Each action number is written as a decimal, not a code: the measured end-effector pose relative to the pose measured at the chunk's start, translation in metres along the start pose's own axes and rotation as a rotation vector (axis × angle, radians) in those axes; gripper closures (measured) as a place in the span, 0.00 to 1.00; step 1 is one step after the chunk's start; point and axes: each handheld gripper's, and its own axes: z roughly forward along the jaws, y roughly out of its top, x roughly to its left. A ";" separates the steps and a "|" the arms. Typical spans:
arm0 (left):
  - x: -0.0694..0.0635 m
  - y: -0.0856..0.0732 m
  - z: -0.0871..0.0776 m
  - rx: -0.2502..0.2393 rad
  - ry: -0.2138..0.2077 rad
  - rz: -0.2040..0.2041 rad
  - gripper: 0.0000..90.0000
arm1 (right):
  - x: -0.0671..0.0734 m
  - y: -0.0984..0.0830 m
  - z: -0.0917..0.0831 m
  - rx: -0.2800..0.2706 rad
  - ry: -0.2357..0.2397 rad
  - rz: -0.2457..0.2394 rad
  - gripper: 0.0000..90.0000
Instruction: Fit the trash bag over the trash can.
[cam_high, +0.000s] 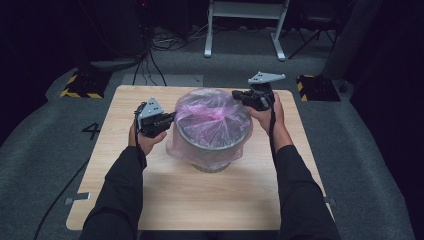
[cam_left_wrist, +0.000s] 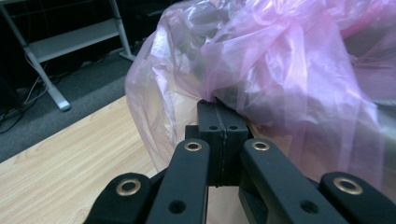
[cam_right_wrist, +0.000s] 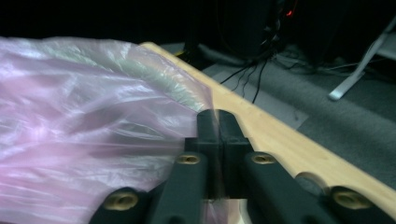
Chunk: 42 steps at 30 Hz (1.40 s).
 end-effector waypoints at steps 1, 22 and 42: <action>0.000 0.000 0.000 0.000 0.000 0.000 1.00 | -0.001 0.000 0.000 -0.001 -0.010 0.010 1.00; -0.003 -0.026 0.014 0.032 -0.014 -0.049 1.00 | -0.026 -0.039 0.016 0.058 0.016 0.176 1.00; -0.013 -0.054 -0.036 0.149 0.169 -0.004 0.28 | -0.016 -0.020 -0.031 -0.054 -0.015 0.073 0.40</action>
